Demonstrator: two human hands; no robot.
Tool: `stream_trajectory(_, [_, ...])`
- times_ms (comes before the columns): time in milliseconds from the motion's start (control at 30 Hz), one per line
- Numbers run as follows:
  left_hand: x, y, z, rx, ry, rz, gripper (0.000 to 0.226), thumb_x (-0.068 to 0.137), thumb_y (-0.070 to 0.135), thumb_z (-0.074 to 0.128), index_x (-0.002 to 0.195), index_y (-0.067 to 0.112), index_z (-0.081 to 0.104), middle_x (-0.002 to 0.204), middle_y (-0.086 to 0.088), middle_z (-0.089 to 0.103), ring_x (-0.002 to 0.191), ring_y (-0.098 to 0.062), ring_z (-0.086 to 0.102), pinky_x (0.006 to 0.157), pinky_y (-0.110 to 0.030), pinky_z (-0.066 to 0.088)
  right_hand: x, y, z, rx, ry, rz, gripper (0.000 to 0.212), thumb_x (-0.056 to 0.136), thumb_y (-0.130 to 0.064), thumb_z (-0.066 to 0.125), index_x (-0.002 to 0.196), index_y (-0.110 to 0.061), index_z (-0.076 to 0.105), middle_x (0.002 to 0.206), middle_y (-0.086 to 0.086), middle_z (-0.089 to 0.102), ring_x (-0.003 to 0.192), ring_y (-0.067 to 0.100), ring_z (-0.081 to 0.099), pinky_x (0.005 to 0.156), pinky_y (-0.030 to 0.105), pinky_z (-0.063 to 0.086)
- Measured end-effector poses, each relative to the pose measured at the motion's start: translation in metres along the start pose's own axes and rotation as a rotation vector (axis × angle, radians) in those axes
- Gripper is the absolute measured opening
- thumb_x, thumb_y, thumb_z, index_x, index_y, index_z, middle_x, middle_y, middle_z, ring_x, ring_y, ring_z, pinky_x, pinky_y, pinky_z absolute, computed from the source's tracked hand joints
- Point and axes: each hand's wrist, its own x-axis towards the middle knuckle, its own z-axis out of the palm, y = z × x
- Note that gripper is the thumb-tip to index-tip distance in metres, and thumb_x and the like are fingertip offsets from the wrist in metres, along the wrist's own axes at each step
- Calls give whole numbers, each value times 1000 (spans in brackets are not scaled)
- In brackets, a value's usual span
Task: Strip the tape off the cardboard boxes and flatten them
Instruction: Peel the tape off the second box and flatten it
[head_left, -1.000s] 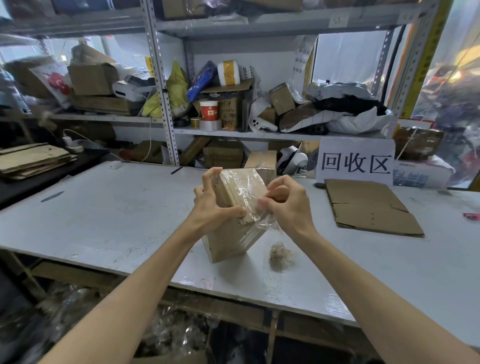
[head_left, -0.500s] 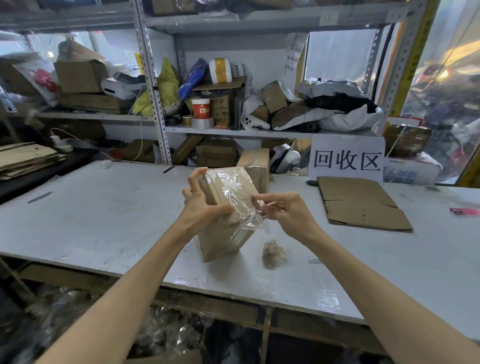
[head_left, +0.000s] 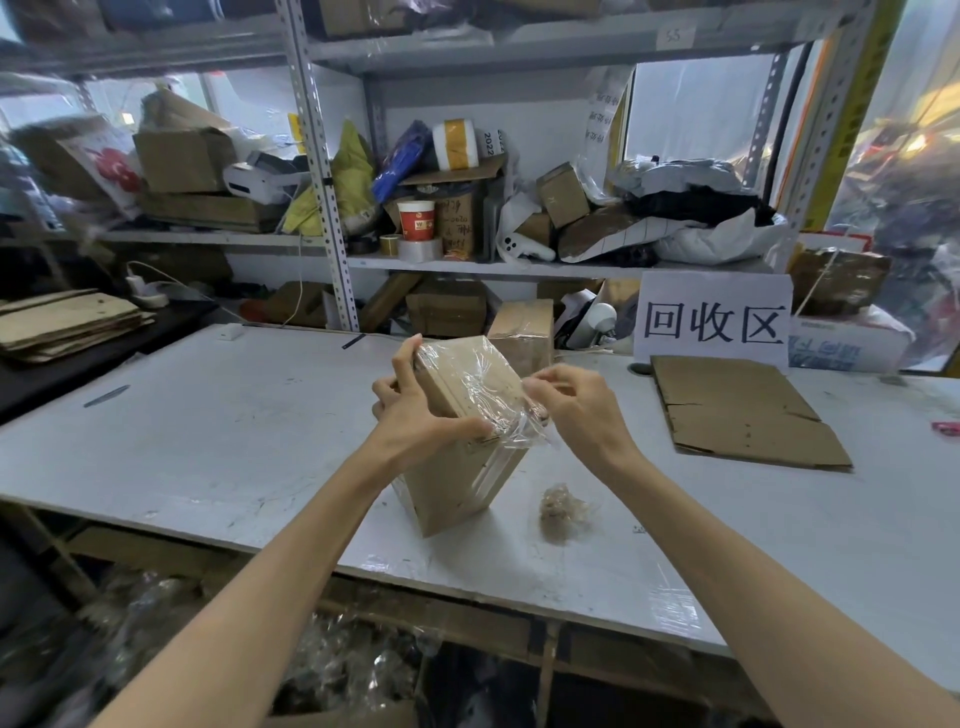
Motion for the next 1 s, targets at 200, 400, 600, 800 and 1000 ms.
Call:
stream_trajectory(200, [10, 6, 9, -7, 8, 5, 117, 58, 51, 85, 135, 60, -3, 118, 0, 18, 125, -32, 29, 92, -38, 32, -12, -9, -1, -247, -113, -158, 31, 66, -44, 82, 80, -17, 74, 86, -3, 63, 81, 13, 59, 74, 39, 54])
stream_trajectory(400, [10, 15, 13, -16, 19, 6, 114, 45, 51, 77, 133, 58, 5, 117, -1, 21, 112, -26, 29, 89, -37, 33, -8, -9, -7, -250, -48, -105, 25, 65, -44, 83, 75, -22, 78, 74, -5, 68, 74, 11, 62, 68, 33, 54])
stream_trajectory(600, [5, 22, 14, 53, -19, 9, 113, 58, 41, 85, 134, 56, 4, 128, -7, 22, 125, -36, 29, 100, -47, 37, -5, -21, -11, -326, -115, -37, 18, 66, -28, 87, 75, -16, 78, 65, -7, 67, 64, 5, 60, 57, 19, 47])
stream_trajectory(800, [3, 26, 14, 99, -75, -23, 121, 39, 60, 77, 131, 63, -3, 123, -1, 17, 128, -37, 27, 101, -48, 34, -10, -27, -17, -388, -136, -76, 10, 71, -14, 83, 76, -7, 78, 63, 2, 70, 58, 5, 60, 53, 15, 43])
stream_trajectory(1000, [0, 23, 18, 147, -37, -24, 125, 31, 79, 65, 130, 66, -12, 128, -3, 15, 130, -40, 21, 105, -54, 32, -18, -30, -9, -513, -127, -237, 21, 79, -12, 72, 61, -1, 71, 50, 2, 55, 49, 12, 49, 55, 18, 35])
